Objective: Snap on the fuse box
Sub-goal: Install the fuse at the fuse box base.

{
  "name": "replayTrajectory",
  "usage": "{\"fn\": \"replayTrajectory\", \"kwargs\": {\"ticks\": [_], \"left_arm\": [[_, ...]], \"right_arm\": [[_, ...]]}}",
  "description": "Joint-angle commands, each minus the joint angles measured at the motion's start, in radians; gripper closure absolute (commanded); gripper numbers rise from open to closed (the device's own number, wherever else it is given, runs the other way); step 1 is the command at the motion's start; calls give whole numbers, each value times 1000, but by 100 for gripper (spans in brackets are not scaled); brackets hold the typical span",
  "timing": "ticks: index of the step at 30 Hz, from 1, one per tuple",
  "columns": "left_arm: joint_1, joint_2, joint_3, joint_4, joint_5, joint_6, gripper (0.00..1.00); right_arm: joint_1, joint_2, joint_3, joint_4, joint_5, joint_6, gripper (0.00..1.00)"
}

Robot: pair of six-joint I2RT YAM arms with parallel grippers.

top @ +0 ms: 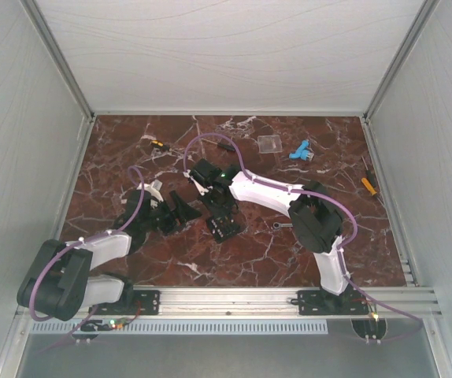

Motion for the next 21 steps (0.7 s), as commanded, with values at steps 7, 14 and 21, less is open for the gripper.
{"fn": "replayTrajectory", "kwargs": {"ticks": [7,14,21], "left_arm": [[5,-14,7,34,13,5,0],[6,-17,4,35,14,3,0],[6,-17,1,37,16,3,0]], "right_arm": [[7,20,5,-23,-22,9,100],[7,35,5,-20,-6,12,100],[7,32,1,1,4,14,91]]}}
